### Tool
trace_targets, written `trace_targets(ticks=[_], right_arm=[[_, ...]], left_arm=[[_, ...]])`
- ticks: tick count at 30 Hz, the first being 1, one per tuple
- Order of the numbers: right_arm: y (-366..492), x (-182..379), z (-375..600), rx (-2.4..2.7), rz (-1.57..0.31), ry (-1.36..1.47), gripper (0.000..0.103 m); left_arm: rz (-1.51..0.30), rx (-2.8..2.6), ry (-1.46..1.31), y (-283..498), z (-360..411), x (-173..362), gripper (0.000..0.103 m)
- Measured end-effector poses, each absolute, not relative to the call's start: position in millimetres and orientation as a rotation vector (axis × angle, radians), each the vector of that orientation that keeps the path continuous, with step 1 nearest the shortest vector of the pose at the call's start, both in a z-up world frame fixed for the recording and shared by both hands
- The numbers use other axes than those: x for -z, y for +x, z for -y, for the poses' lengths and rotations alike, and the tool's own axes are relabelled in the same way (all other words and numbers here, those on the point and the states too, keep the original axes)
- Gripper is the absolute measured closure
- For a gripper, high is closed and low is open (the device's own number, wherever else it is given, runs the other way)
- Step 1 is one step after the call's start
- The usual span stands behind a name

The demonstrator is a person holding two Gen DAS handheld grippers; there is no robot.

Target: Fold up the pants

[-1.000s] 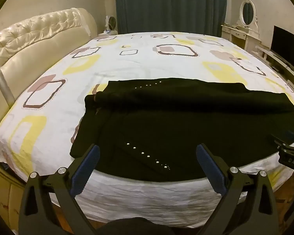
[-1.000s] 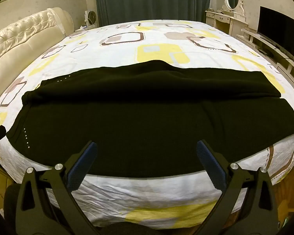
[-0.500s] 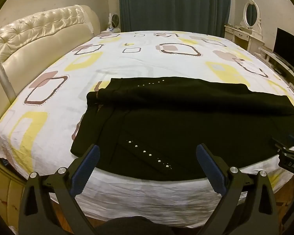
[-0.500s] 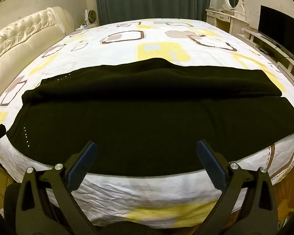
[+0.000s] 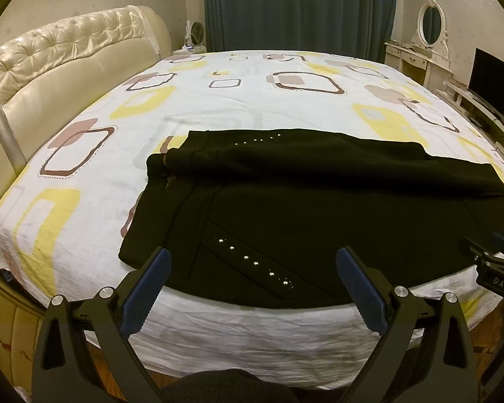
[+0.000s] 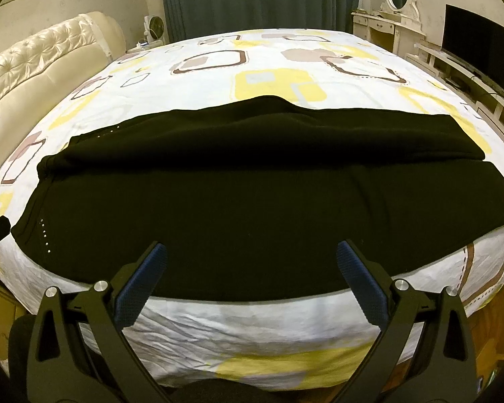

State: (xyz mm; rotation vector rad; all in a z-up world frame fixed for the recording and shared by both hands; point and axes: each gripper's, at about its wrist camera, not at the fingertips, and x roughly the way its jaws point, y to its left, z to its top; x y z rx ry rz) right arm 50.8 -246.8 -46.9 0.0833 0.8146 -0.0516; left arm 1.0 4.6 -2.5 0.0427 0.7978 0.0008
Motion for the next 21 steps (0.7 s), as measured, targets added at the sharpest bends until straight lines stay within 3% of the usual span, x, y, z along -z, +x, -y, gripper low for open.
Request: trace_targets(ticks=[21], right_arm=[[52.5,48.5,247.4,0.050,-0.822,0.083,0.002]], left_arm=[[-0.815,0.004,0.025,1.7,-8.7,7.4,0.005]])
